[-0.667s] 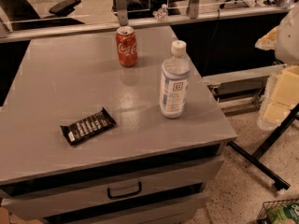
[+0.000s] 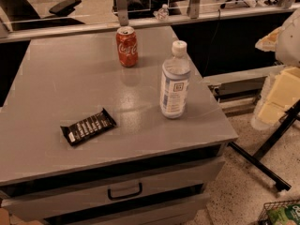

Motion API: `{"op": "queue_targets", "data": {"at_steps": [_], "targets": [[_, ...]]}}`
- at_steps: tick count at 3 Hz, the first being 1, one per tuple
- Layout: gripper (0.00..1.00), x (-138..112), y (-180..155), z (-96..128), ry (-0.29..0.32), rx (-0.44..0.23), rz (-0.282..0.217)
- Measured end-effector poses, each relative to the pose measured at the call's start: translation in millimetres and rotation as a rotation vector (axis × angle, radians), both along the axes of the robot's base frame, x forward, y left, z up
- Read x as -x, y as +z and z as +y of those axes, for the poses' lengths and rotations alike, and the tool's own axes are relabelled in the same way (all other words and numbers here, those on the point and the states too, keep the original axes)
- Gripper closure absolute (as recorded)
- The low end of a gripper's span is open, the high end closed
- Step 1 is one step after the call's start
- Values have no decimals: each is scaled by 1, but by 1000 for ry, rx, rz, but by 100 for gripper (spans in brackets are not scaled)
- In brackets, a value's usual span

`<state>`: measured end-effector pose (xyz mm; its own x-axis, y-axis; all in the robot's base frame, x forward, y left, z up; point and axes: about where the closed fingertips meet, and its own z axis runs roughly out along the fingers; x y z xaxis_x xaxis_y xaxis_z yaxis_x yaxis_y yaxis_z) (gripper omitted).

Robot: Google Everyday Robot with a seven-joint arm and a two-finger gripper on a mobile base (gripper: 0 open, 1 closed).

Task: Move blue plastic bottle near coke can

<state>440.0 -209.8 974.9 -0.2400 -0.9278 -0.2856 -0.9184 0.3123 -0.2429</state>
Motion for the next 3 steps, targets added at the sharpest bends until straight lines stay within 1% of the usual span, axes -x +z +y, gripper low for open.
{"op": "queue_targets", "data": {"at_steps": [1, 2, 3], "targets": [[0, 4, -17, 10, -93, -209, -43], [0, 1, -45, 15, -142, -395, -93], [0, -19, -54, 25, -130, -557, -211]]}}
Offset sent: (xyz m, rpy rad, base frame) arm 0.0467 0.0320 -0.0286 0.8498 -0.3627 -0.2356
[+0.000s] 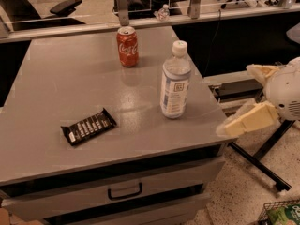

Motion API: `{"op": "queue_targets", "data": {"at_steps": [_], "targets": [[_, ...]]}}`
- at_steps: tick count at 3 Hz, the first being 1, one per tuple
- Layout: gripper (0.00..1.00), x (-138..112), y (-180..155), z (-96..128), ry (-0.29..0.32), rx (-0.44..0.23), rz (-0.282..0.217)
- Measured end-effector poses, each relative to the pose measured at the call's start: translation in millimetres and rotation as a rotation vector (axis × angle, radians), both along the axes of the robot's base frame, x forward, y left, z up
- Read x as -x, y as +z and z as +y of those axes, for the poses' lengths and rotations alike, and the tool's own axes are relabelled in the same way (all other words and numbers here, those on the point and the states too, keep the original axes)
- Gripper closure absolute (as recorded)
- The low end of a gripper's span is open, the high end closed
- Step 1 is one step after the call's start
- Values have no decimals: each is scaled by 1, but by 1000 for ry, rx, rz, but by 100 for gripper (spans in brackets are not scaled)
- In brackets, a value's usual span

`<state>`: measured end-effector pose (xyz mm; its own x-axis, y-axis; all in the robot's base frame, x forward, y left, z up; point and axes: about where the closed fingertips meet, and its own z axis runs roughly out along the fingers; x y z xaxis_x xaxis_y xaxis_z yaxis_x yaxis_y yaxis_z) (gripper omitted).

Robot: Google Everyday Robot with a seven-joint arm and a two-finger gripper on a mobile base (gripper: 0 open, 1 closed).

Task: Move blue plastic bottle near coke can

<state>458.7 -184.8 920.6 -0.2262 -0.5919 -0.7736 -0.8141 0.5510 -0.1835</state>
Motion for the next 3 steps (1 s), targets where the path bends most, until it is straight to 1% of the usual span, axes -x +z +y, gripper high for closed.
{"op": "queue_targets", "data": {"at_steps": [1, 2, 3], "targets": [[0, -22, 12, 31, 72, -209, -151], [0, -32, 24, 55, 189, -350, -191], [0, -32, 24, 58, 203, -363, -190]]}}
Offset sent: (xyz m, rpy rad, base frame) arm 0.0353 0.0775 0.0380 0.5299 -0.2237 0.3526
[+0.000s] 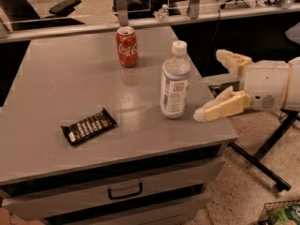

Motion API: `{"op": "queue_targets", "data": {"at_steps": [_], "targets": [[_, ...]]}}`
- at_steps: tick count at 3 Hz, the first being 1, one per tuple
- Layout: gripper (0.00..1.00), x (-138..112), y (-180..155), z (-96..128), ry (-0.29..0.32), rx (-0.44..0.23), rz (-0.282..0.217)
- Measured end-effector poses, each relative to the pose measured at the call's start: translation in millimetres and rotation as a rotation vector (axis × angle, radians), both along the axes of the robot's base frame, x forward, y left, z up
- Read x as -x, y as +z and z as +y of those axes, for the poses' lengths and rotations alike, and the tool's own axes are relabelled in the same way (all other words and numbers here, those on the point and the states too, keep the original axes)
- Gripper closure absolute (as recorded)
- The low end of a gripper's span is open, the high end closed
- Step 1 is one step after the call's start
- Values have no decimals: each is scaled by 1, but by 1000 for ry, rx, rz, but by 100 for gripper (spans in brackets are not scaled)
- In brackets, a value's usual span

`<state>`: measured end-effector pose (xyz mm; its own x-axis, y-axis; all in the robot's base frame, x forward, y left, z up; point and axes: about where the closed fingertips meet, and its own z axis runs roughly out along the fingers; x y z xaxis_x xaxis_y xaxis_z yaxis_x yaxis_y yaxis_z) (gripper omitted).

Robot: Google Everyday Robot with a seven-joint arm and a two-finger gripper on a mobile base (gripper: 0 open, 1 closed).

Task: Move blue plastic bottle near coke can

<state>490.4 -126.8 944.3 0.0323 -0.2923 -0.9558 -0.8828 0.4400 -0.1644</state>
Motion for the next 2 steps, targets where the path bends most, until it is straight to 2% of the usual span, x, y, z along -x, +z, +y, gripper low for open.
{"op": "queue_targets", "data": {"at_steps": [2], "targets": [[0, -19, -29, 22, -26, 35, -11]]}}
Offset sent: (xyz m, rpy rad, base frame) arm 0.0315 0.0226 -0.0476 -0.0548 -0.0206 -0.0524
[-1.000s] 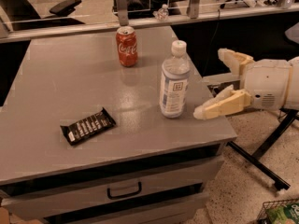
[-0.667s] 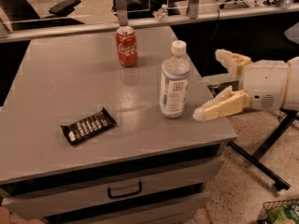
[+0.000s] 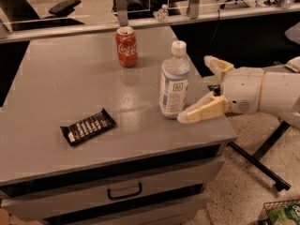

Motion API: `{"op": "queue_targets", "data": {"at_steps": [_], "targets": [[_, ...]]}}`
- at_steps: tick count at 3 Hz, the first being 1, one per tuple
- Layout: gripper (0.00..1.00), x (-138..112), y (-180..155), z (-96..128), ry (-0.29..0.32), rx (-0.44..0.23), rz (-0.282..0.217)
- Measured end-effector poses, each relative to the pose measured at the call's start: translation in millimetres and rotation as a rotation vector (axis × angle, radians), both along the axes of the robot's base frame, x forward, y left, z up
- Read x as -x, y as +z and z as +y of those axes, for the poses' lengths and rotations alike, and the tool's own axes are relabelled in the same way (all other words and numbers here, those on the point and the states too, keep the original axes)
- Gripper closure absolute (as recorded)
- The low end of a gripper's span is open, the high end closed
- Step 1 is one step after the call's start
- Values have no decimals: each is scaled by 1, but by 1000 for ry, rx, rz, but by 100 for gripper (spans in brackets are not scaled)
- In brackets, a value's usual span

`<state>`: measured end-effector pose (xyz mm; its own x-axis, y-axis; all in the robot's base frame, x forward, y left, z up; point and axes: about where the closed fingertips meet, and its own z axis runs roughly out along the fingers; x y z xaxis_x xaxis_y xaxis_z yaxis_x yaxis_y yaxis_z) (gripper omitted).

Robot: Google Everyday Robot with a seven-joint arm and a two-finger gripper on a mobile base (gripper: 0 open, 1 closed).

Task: Move blue plastic bottle near coke can

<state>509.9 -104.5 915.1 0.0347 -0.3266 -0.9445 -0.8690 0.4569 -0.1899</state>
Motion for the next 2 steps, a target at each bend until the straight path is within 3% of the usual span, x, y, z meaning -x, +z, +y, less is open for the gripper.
{"op": "queue_targets", "data": {"at_steps": [1, 2], "targets": [[0, -7, -9, 11, 3, -16, 12], [15, -15, -16, 28, 29, -51, 43]]}}
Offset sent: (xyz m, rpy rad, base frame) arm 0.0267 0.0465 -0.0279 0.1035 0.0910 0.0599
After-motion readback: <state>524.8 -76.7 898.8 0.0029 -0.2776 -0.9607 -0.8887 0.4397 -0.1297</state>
